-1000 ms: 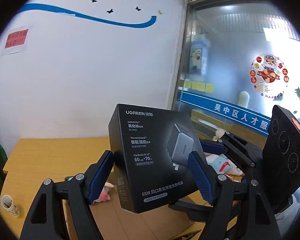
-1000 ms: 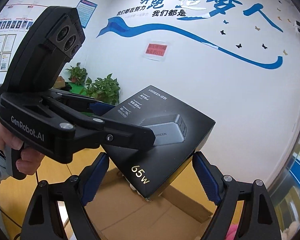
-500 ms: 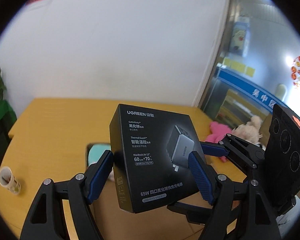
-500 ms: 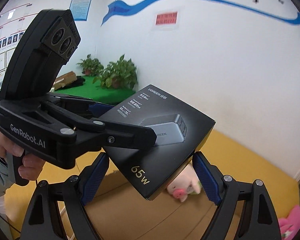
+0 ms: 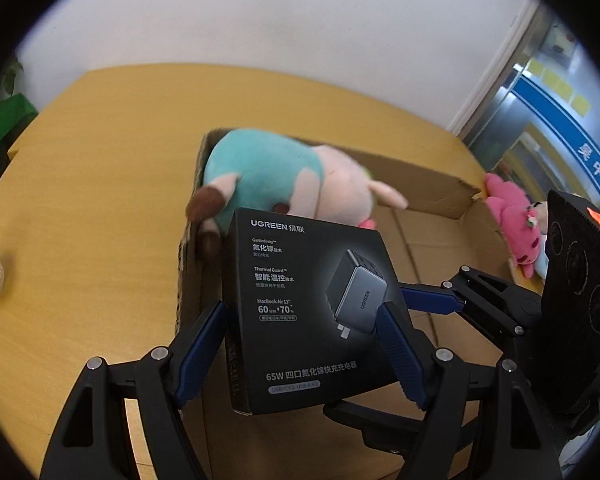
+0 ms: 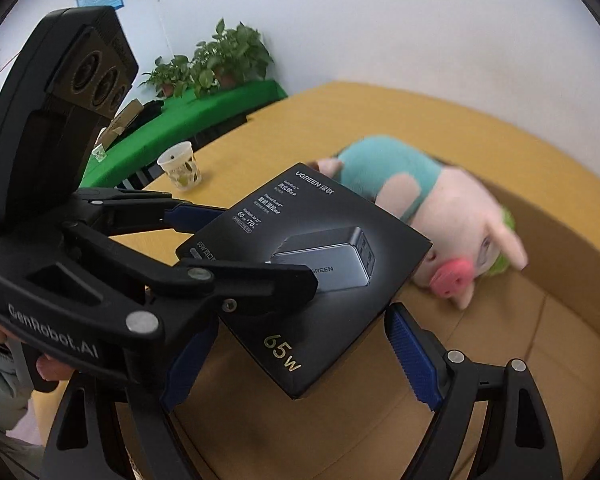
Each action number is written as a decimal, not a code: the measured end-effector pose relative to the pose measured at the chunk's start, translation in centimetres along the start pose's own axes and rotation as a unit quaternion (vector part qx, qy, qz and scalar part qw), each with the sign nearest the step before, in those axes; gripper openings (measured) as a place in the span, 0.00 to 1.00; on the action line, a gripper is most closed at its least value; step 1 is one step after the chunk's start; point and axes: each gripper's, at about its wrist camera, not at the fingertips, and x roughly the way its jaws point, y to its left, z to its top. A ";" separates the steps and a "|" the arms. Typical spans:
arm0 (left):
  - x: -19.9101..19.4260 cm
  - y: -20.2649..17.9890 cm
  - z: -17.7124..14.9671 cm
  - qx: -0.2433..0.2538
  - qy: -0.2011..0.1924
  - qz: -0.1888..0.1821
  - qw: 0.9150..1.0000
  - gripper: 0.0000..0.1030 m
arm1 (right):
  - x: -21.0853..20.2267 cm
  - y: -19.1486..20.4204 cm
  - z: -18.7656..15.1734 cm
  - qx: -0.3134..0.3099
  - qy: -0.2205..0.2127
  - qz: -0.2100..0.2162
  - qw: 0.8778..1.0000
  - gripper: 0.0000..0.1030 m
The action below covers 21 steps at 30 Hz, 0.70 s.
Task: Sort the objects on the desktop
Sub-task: 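Lift the charger box with both grippers and carry it over the cardboard box, then lower the charger box into the box and open both grippers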
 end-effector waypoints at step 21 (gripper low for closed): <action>-8.1 0.5 -3.6 0.027 -0.096 0.054 0.993 0.68 | -5.0 0.5 -2.8 0.061 -0.016 -0.094 0.994 0.99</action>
